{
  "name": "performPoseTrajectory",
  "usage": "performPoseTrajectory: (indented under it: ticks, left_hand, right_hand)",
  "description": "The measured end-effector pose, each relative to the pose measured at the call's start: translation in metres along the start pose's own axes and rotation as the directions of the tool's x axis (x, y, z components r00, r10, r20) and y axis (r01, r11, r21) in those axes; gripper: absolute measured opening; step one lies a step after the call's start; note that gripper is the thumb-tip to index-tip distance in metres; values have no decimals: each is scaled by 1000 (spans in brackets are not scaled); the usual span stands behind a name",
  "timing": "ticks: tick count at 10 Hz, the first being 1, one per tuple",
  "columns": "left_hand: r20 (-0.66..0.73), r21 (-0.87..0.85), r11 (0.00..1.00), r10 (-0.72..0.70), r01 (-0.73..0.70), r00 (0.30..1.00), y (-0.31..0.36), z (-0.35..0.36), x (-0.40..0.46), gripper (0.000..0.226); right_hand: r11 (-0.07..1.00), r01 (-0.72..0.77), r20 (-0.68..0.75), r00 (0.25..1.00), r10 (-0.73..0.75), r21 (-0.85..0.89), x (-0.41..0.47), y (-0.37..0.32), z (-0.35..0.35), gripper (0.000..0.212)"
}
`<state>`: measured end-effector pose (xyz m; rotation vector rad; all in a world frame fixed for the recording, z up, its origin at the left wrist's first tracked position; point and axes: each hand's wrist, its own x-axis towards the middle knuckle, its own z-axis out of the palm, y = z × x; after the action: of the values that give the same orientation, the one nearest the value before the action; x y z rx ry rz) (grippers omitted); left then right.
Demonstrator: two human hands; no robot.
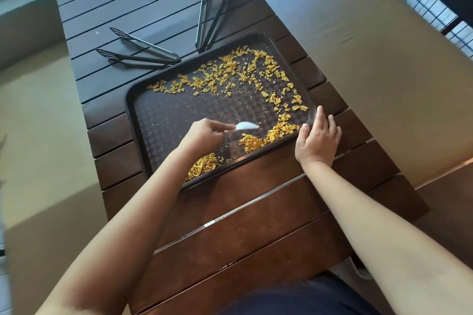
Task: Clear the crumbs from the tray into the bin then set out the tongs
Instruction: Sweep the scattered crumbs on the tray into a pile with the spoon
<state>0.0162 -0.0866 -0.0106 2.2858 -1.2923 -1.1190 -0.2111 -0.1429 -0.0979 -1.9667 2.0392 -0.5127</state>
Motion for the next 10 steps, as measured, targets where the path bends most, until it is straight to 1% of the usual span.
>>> performPoseTrajectory:
  ticks: [1, 2, 3, 4, 5, 6, 7, 8, 9, 10]
  left_hand:
    - [-114, -37, 999, -21, 17, 993, 9, 6, 10, 32]
    - [-52, 15, 1000, -22, 23, 998, 14, 11, 13, 34]
    - [120, 84, 996, 29, -39, 992, 15, 12, 5, 30]
    - [172, 171, 981, 62, -91, 983, 10, 7, -3, 31]
    - [146, 343, 934, 48, -96, 988, -5, -7, -9, 38]
    - [134, 424, 902, 20, -76, 991, -13, -18, -10, 40]
    - [106, 328, 942, 37, -70, 994, -9, -25, -9, 38]
    - [25, 204, 978, 45, -49, 999, -2, -20, -3, 34]
    - [5, 186, 982, 16, -17, 1000, 6, -11, 1, 32]
    - [64, 199, 980, 5, -18, 998, 6, -12, -2, 31]
  right_hand:
    - [1000, 1, 1, 1000, -1, -1, 0, 0, 0, 61]
    - [1000, 2, 0, 1000, -2, 5, 0, 0, -1, 62]
    - [1000, 3, -2, 1000, -3, 5, 0, -1, -1, 61]
    - [1000, 0, -2, 1000, 0, 3, 0, 0, 0, 61]
    - [1000, 5, -1, 1000, -5, -1, 0, -1, 0, 61]
    - [1000, 3, -2, 1000, -3, -3, 0, 0, 0, 61]
    - [1000, 1, 1, 1000, -1, -8, 0, 0, 0, 61]
    - [1000, 3, 6, 1000, -3, -12, 0, 0, -1, 62]
    - [1000, 0, 2, 1000, 0, -5, 0, -1, -2, 62]
    - [1000, 3, 3, 1000, -3, -4, 0, -1, -2, 62]
